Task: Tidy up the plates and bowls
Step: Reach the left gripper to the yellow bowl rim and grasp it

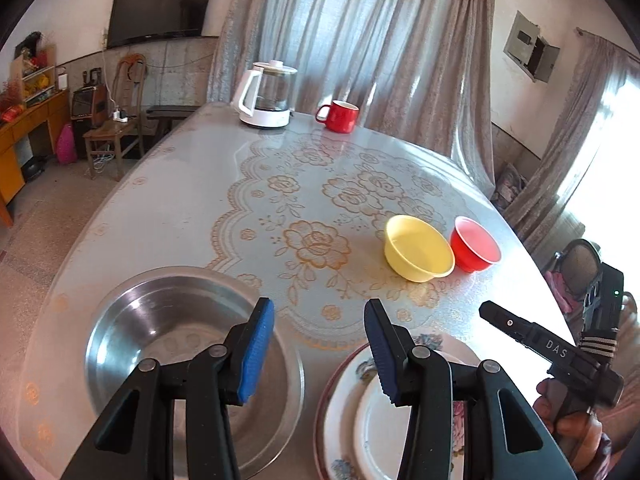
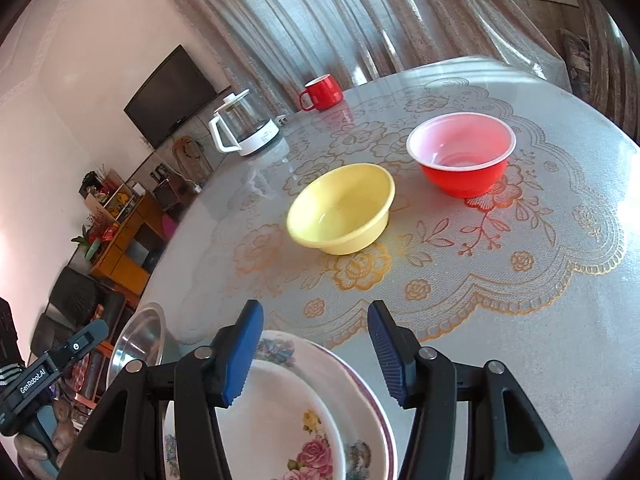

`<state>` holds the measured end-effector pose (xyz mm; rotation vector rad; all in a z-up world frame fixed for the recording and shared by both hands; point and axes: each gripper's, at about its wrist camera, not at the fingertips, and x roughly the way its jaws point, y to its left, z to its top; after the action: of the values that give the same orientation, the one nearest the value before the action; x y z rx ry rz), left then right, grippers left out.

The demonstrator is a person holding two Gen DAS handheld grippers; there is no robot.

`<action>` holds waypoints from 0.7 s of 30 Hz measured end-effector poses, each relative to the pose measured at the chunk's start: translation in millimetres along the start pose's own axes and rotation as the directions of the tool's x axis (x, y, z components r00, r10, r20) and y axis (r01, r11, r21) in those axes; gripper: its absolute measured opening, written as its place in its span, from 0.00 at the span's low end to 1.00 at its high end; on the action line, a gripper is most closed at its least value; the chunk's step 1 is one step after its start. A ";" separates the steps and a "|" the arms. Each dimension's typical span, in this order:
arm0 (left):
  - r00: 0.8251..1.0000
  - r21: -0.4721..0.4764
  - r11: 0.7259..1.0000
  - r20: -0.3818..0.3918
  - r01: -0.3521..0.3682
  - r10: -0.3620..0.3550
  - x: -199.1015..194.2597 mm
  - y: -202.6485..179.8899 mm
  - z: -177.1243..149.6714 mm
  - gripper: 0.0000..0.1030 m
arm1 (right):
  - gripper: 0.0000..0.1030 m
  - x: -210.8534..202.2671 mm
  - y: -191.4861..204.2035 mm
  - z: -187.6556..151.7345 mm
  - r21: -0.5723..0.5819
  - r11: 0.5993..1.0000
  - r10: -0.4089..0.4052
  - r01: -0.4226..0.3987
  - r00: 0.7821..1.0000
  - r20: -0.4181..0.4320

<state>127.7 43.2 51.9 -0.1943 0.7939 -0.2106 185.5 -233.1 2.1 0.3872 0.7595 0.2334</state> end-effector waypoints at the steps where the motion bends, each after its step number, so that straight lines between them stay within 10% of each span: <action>1: 1.000 0.005 1.000 -0.016 0.004 -0.004 6.4 -5.5 4.2 0.46 | 0.47 -0.5 -3.0 2.5 0.006 1.000 -0.006 0.006 1.000 0.003; 21: 0.938 0.086 0.992 -0.342 0.092 -0.057 167.5 -69.9 102.8 0.37 | 0.47 74.2 -47.5 96.3 -0.034 0.999 -0.045 0.040 0.985 -0.166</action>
<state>308.2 -57.8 25.3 -0.0930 1.1171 -0.3617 309.0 -275.3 -0.6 0.3246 0.9275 0.2388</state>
